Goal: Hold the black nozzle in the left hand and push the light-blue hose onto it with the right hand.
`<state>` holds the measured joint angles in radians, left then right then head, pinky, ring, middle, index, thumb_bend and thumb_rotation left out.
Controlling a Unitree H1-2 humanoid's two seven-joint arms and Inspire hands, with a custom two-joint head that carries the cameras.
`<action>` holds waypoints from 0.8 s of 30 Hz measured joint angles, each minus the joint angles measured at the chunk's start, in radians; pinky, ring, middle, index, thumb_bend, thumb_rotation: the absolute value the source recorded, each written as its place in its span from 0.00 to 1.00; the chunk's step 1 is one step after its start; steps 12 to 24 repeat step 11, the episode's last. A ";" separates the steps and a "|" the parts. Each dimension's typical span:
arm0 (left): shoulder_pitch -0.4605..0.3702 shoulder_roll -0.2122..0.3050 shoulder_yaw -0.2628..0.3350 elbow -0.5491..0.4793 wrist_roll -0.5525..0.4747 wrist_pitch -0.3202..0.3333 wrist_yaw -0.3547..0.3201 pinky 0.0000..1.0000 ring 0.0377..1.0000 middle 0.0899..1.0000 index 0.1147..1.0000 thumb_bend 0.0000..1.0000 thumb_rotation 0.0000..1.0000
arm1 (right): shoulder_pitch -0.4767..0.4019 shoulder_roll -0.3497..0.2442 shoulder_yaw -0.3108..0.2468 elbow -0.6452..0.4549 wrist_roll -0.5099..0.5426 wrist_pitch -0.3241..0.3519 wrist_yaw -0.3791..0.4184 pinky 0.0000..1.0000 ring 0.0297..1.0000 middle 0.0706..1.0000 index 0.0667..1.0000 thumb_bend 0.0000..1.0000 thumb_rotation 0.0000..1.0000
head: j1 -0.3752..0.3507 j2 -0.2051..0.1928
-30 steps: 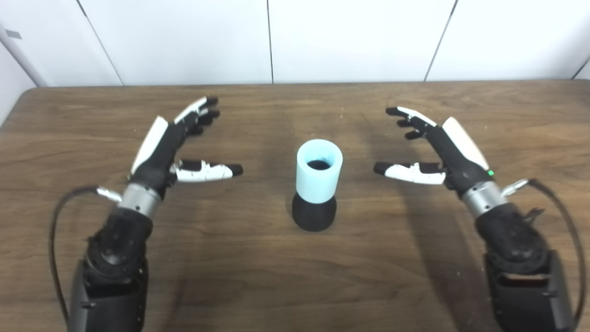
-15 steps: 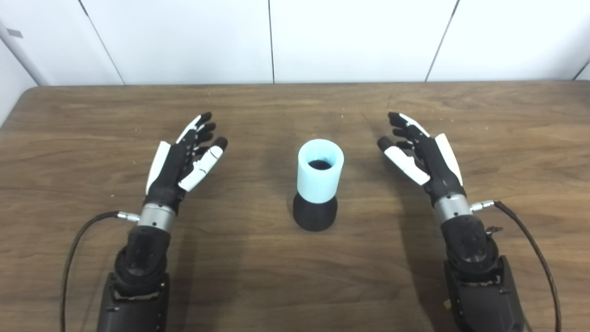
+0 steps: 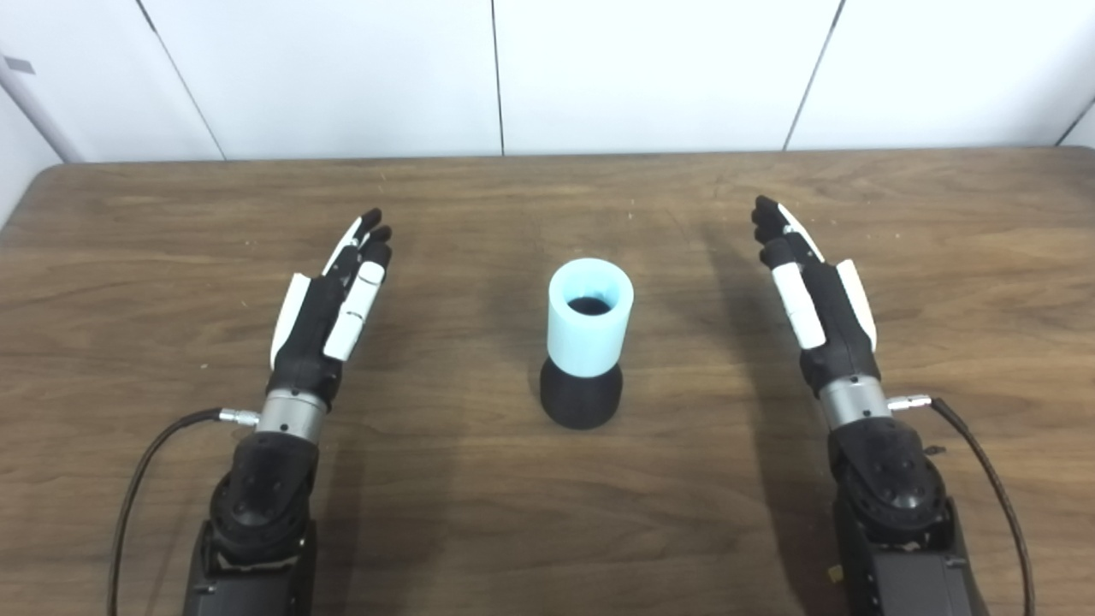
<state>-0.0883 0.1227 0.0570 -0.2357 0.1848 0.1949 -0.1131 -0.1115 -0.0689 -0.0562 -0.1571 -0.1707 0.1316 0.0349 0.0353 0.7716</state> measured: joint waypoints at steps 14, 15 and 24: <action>0.000 0.000 0.005 -0.002 -0.021 0.004 0.026 0.89 0.91 0.91 0.94 0.45 0.97 | 0.000 -0.010 0.019 0.000 -0.002 0.000 -0.013 0.92 0.94 0.92 0.91 0.57 1.00 | 0.005 0.003; 0.000 0.000 0.005 -0.002 -0.021 0.004 0.026 0.89 0.91 0.91 0.94 0.45 0.97 | 0.000 -0.010 0.019 0.000 -0.002 0.000 -0.013 0.92 0.94 0.92 0.91 0.57 1.00 | 0.005 0.003; 0.000 0.000 0.005 -0.002 -0.021 0.004 0.026 0.89 0.91 0.91 0.94 0.45 0.97 | 0.000 -0.010 0.019 0.000 -0.002 0.000 -0.013 0.92 0.94 0.92 0.91 0.57 1.00 | 0.005 0.003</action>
